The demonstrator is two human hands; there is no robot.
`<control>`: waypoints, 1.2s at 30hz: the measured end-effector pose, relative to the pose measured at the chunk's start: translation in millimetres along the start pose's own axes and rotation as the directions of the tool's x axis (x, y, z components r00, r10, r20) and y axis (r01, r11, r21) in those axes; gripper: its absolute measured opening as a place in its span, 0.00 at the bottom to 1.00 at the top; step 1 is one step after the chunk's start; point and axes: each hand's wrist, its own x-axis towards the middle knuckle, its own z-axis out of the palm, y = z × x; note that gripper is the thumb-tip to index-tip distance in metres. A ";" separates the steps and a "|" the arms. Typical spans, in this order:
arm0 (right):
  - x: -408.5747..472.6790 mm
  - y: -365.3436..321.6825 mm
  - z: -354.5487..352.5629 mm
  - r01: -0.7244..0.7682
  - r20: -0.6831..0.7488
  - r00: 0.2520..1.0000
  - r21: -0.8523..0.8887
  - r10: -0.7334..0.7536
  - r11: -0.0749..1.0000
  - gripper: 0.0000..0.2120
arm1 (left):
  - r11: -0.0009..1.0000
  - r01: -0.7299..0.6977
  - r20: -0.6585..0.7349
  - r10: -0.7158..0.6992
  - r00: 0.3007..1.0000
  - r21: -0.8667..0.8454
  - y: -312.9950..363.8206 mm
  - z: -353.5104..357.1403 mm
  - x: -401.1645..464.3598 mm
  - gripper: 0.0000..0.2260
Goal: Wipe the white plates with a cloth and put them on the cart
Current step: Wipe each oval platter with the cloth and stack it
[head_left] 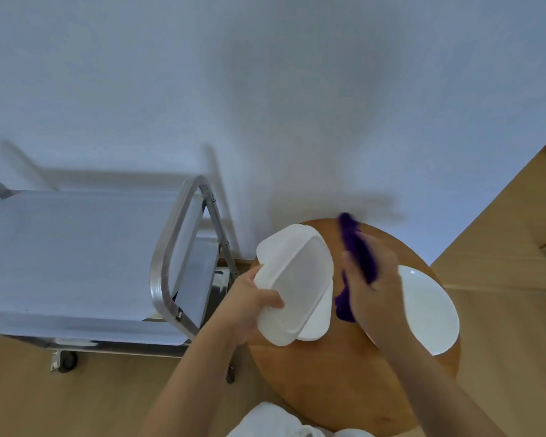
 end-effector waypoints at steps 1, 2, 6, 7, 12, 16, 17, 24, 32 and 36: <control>1.4 -3.4 8.4 0.200 0.137 0.974 -0.158 -0.179 0.967 0.13 | 0.999 -0.008 0.043 0.006 0.999 0.036 1.2 5.4 -1.1 0.24; 1.8 -5.1 17.8 0.336 0.245 0.931 -0.298 -0.269 0.893 0.16 | 0.998 -0.020 0.089 0.014 0.996 0.063 2.4 11.1 -2.5 0.23; -5.4 -4.9 40.8 0.408 0.412 0.887 -0.492 -0.207 0.769 0.18 | 0.983 -0.101 0.177 0.074 0.982 0.151 5.0 20.6 -8.0 0.19; -4.9 -2.9 41.3 0.395 0.416 0.890 -0.494 -0.188 0.775 0.18 | 0.982 -0.098 0.171 0.069 0.983 0.163 6.0 19.4 -10.1 0.20; 8.0 8.3 32.3 0.367 0.355 0.916 -0.556 -0.185 0.746 0.22 | 0.983 -0.104 0.185 0.075 0.980 0.154 8.1 14.3 -18.0 0.19; 23.5 14.6 21.5 0.251 0.257 0.958 -0.555 -0.124 0.793 0.25 | 0.990 -0.118 0.246 0.095 0.964 0.077 8.4 11.5 -23.4 0.20; 27.5 14.9 19.1 0.204 0.236 0.968 -0.536 -0.087 0.819 0.27 | 0.992 -0.114 0.247 0.098 0.964 0.051 7.7 10.9 -24.6 0.21; 38.6 33.1 6.0 -0.190 0.141 0.961 -0.286 0.237 0.939 0.17 | 0.961 -0.152 0.139 0.188 0.972 -0.232 7.6 4.5 -24.6 0.26; 12.7 23.3 26.1 -0.394 0.133 0.911 0.009 0.390 0.919 0.22 | 0.884 -0.251 -0.163 0.202 0.966 -0.394 12.7 44.9 -6.9 0.23; -19.3 12.1 36.7 -0.266 0.113 0.954 -0.104 0.277 0.958 0.22 | 0.841 -0.258 -0.273 0.138 0.952 -0.474 18.4 53.7 -4.8 0.25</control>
